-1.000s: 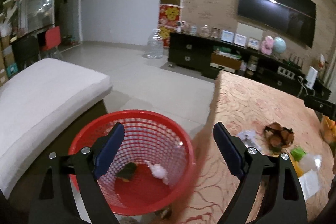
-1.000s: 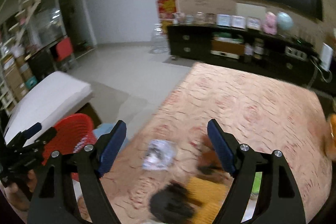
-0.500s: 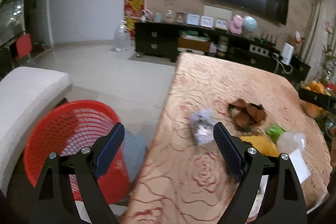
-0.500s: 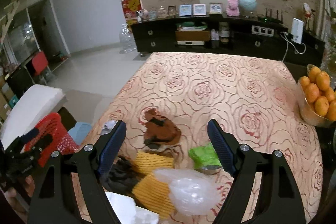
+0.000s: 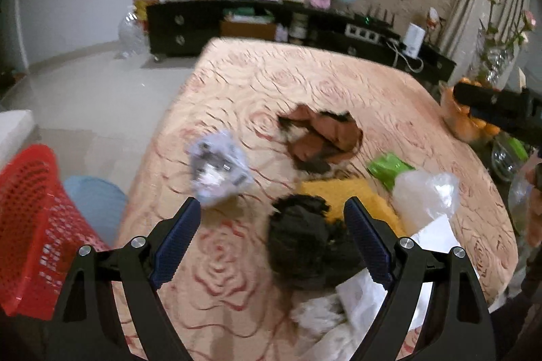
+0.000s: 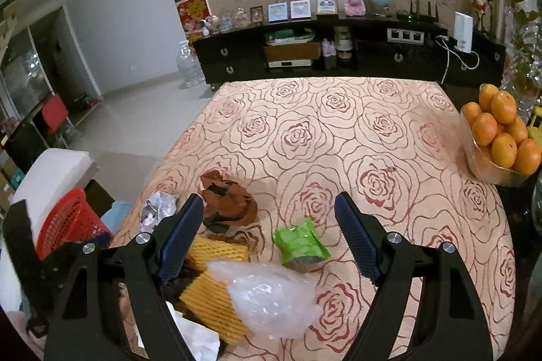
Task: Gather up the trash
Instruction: 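Grasp the black plastic bag with the left tool while the right tool grasps the clear plastic bag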
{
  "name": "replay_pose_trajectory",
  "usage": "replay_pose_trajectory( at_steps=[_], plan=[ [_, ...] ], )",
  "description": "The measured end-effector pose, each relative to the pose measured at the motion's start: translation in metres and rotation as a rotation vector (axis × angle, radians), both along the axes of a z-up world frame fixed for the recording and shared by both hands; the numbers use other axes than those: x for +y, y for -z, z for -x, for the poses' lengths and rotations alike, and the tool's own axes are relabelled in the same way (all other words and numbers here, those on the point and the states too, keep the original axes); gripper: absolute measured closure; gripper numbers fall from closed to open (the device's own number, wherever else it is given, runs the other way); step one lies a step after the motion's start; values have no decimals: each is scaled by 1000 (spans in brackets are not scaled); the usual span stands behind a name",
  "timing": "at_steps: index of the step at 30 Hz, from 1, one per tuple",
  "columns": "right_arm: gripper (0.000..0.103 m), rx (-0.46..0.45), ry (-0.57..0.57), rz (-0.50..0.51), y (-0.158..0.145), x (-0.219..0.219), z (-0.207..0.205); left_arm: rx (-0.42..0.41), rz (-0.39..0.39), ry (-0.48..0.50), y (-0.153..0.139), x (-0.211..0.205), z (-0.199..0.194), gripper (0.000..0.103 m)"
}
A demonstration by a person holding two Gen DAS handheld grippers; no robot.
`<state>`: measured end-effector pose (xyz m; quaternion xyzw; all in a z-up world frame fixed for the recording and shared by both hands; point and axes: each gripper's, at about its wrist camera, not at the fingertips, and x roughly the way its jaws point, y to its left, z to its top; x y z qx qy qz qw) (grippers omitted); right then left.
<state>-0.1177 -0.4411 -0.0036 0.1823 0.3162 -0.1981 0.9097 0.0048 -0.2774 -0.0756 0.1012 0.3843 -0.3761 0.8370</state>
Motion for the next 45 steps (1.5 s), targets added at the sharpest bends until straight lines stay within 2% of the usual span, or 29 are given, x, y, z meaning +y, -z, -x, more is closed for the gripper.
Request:
replay_pose_trajectory(
  at_steps=[4, 5, 7, 9, 12, 18, 21, 23, 26, 33, 34, 38, 45],
  plan=[
    [26, 2, 7, -5, 1, -4, 5, 50, -32, 16, 17, -14, -3, 21],
    [26, 2, 9, -7, 2, -4, 7, 64, -35, 16, 21, -16, -4, 24],
    [26, 5, 11, -13, 4, -6, 10, 105, -36, 23, 28, -18, -8, 41],
    [26, 6, 14, -18, 4, -8, 11, 151, -27, 38, 33, -19, -12, 65],
    [26, 7, 10, -34, 6, -10, 12, 158, -14, 46, 34, -17, -11, 69],
    [26, 19, -14, -51, 13, -6, 15, 99, 57, 24, 6, 2, -10, 70],
    [26, 19, -47, -99, 24, -2, 16, 59, 92, -4, -10, 16, -11, 70],
    [22, 30, -67, -101, 30, 4, 16, 40, 116, -27, -20, 26, -14, 70],
    [20, 68, -113, -95, 44, 17, 9, 9, 138, -64, -33, 41, -17, 70],
    [20, 159, -117, -105, 75, 22, -4, -61, 157, -123, -53, 70, -20, 70],
    [22, 166, -113, -99, 77, 22, -4, -68, 158, -132, -56, 73, -20, 70],
    [44, 197, -108, -113, 88, 19, -6, -89, 161, -160, -61, 84, -22, 70],
    [55, 181, -101, -102, 81, 17, -6, -126, 169, -198, -69, 100, -23, 70]
  ],
)
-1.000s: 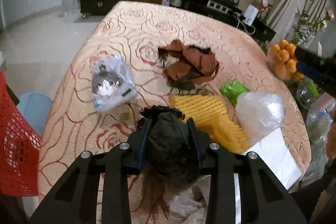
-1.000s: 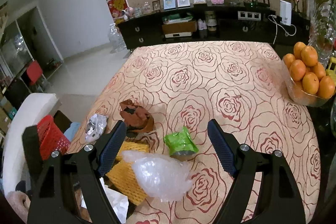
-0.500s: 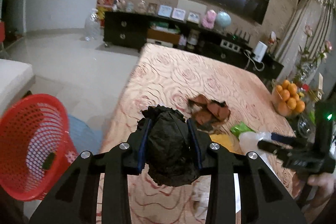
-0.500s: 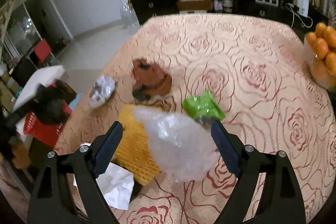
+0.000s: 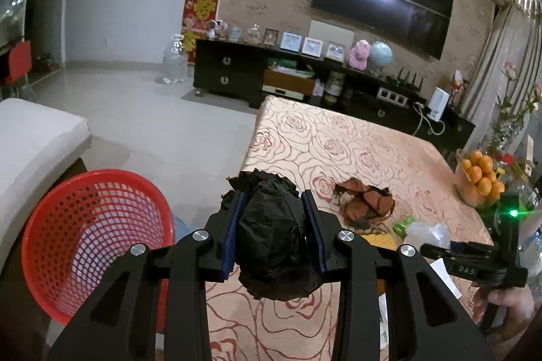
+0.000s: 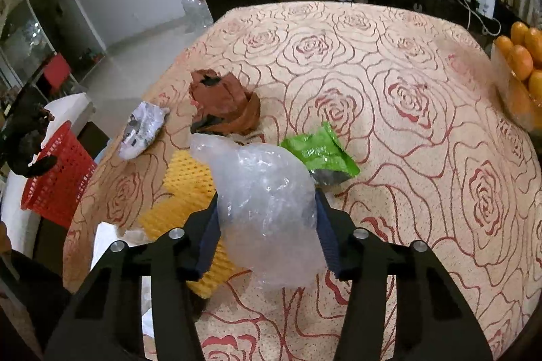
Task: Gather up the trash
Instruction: 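Grasp the black plastic bag with the left tool while the right tool grasps the clear plastic bag, then carry both bags over the red wastebasket and open both tools to drop them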
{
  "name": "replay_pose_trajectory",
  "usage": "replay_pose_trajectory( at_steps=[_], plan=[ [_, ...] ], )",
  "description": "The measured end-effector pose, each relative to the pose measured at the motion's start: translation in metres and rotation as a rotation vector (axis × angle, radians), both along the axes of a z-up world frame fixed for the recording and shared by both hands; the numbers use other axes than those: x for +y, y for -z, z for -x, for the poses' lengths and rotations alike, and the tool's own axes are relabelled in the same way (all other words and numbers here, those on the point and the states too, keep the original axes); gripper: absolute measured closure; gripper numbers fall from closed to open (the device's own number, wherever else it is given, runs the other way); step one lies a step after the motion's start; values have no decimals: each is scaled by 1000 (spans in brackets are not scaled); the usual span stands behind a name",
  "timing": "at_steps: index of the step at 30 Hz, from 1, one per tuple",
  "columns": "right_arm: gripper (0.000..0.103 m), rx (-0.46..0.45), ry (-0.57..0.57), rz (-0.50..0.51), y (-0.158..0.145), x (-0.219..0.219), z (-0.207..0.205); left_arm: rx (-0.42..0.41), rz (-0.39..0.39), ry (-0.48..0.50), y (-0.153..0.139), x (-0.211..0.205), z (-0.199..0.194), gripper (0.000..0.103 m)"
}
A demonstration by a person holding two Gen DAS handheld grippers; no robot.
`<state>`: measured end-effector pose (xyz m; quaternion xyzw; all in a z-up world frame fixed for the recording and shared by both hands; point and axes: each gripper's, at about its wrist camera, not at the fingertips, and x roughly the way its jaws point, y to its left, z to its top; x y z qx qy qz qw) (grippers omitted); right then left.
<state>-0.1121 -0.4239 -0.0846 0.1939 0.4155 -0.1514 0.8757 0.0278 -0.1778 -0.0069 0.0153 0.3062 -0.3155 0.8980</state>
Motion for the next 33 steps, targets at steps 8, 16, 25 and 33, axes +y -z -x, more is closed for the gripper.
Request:
replay_pose_trajectory(
  at_steps=[8, 16, 25, 33],
  plan=[
    [55, -109, 41, 89, -40, 3, 5, -69, -1, -70, -15, 22, 2, 70],
    [55, -198, 16, 118, -70, 23, -7, -134, -21, -181, -28, 52, 0, 70],
    [55, -249, -98, 143, -93, 78, -44, -170, -38, -297, -38, 91, -6, 70],
    [55, -280, -255, 141, -110, 141, -87, -166, -49, -391, -39, 127, -17, 70]
  ],
)
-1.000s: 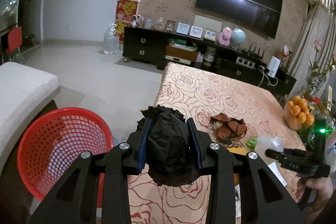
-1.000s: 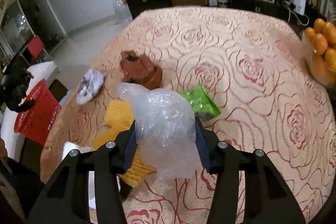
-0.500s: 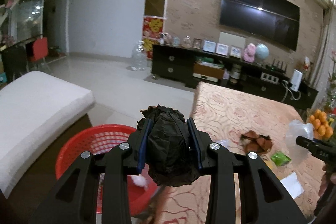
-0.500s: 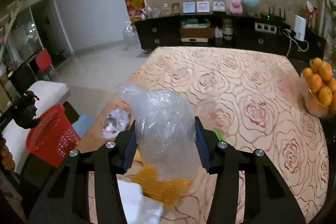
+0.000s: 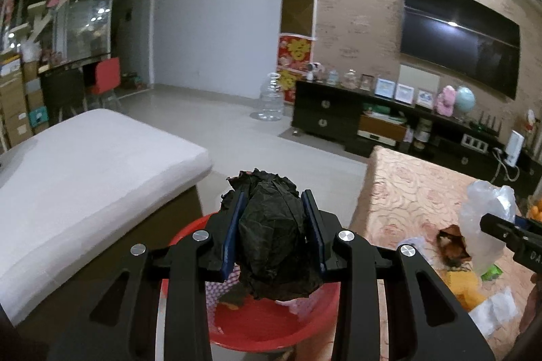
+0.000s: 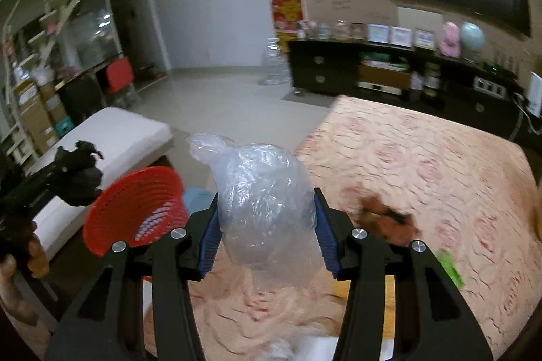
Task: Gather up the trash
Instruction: 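Carry both bags over the red wastebasket and open both tools to drop them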
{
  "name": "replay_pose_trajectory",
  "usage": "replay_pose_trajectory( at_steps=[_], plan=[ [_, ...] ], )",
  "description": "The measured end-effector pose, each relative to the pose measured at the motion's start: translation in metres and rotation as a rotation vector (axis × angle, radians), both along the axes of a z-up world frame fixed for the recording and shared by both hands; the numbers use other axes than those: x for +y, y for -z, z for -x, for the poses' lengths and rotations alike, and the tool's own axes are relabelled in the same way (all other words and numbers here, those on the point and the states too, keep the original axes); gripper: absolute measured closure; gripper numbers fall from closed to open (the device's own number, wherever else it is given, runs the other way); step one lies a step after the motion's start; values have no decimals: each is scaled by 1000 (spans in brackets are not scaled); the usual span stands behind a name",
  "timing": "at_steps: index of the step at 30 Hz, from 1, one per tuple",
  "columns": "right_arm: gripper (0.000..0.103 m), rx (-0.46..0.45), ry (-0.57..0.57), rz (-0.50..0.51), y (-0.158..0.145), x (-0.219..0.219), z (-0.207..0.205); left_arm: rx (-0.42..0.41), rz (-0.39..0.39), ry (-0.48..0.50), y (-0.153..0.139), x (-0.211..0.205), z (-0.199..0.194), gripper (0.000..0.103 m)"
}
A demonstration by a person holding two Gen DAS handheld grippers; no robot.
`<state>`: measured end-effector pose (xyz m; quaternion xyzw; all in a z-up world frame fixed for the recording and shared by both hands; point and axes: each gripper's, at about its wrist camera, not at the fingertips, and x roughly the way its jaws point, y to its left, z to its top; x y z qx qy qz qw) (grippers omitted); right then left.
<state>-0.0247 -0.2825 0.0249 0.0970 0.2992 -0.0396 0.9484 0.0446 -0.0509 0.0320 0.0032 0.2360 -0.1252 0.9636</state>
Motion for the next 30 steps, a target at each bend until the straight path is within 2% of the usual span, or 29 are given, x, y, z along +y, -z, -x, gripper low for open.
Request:
replay_pose_trajectory(
  at_steps=[6, 15, 30],
  plan=[
    [55, -13, -111, 8, -12, 44, -29, 16, -4, -78, 1, 23, -10, 70],
    [55, -39, -232, 26, -29, 83, -73, 29, -20, -139, 5, 41, -17, 70],
    [55, 35, -314, -9, 6, 115, -102, 62, -84, -169, 23, 34, -33, 70]
  ],
)
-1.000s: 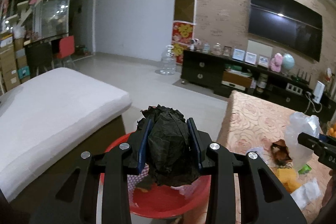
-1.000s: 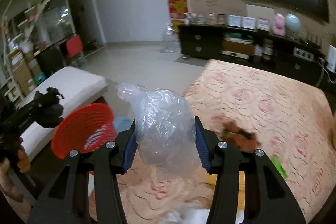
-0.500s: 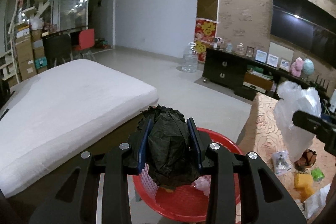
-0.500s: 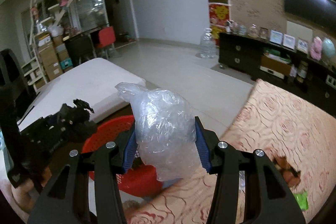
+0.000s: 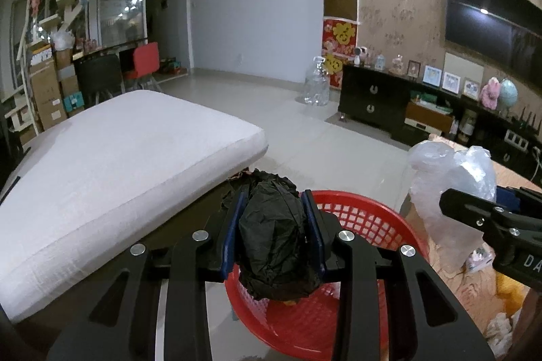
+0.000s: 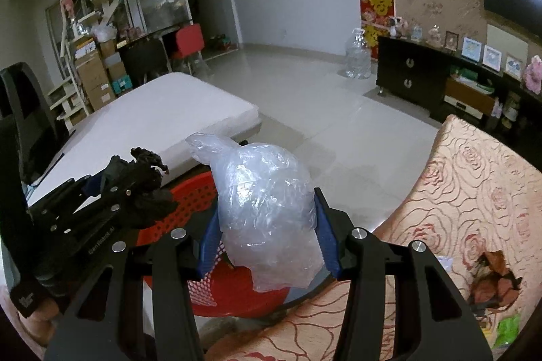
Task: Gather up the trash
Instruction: 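Carry both bags over the red wastebasket and open both tools to drop them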
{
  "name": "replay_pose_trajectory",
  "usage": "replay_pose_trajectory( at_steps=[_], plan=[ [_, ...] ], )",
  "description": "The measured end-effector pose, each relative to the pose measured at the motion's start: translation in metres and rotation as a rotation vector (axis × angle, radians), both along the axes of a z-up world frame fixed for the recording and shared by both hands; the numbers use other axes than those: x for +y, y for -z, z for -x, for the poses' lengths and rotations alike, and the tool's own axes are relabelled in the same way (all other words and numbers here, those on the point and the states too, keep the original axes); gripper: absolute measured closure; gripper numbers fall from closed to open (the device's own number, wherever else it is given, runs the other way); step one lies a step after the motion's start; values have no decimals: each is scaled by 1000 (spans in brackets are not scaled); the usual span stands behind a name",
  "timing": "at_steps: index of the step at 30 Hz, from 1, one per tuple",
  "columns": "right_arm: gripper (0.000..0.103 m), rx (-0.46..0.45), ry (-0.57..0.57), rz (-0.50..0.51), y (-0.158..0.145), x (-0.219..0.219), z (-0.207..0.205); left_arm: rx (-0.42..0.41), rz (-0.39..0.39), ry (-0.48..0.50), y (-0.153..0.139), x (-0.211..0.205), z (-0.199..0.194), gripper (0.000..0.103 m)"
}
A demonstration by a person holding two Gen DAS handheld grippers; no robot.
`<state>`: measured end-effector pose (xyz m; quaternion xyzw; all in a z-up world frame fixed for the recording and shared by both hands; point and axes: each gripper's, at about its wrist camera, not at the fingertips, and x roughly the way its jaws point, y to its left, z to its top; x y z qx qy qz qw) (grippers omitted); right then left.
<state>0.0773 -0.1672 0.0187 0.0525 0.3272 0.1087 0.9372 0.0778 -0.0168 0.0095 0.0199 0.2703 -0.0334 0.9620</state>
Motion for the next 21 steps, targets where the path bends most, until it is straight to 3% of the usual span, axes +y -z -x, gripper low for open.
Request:
replay_pose_trajectory(
  at_steps=[21],
  plan=[
    [55, 115, -39, -31, 40, 22, -29, 169, 14, 39, 51, -10, -35, 69]
  ],
)
